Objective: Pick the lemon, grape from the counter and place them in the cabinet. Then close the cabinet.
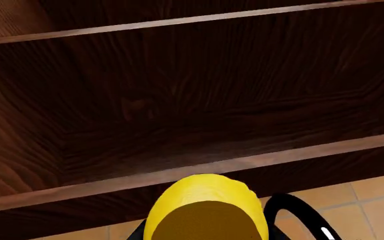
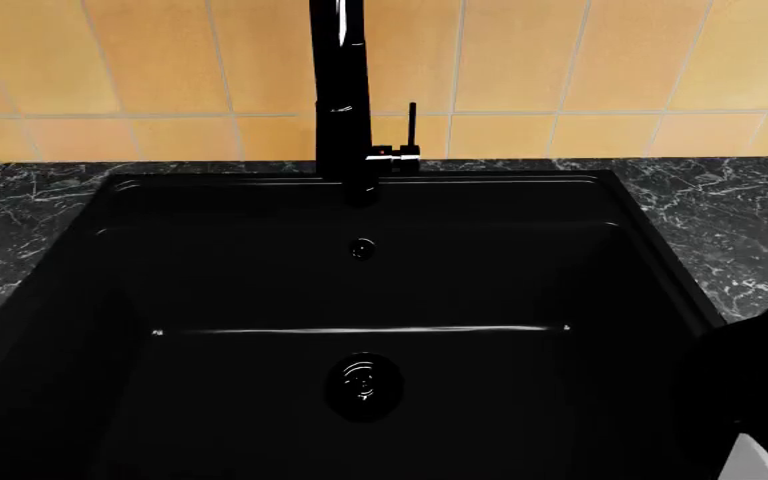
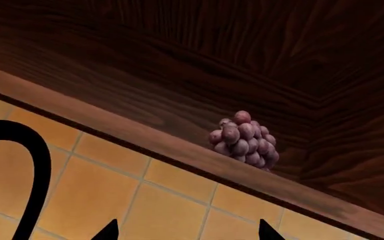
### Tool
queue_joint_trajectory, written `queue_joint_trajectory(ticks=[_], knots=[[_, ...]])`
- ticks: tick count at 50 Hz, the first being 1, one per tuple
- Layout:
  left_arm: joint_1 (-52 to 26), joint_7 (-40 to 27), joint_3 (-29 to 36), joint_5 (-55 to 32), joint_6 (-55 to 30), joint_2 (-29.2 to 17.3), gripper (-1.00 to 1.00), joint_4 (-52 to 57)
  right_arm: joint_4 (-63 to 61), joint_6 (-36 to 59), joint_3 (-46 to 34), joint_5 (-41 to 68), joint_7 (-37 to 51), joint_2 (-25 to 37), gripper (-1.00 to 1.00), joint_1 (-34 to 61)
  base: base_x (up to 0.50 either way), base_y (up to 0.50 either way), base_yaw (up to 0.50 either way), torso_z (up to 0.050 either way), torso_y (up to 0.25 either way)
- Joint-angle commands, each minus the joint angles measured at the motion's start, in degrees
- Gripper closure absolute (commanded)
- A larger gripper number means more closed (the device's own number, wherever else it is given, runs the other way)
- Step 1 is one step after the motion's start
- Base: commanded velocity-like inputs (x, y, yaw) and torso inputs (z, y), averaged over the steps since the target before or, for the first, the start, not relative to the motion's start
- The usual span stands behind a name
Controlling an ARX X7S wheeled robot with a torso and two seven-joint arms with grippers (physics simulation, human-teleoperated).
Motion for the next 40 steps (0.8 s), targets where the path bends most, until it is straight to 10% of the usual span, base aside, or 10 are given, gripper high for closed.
queue_joint_trajectory(ticks=[1,14,40], knots=[[-19.4,-8.3,9.32,-7.74,0.17,-1.27,1.0,-2.56,0.04,-0.23,-0.1,-0.07,0.16,-0.67,-1.0,-0.19,0.0,0.0,0.0,0.0,0.0],[-40.73,-12.4,21.78,-7.06,-5.79,6.46,1.0,-10.68,0.07,-0.61,0.34,-0.02,0.32,-0.95,-1.0,-0.53,0.0,0.0,0.0,0.0,0.0],[-55.21,-1.67,31.49,12.58,-9.52,16.72,1.0,-29.88,0.54,-2.13,0.36,0.72,0.98,-2.34,-1.0,-2.26,0.0,0.0,0.0,0.0,0.0]])
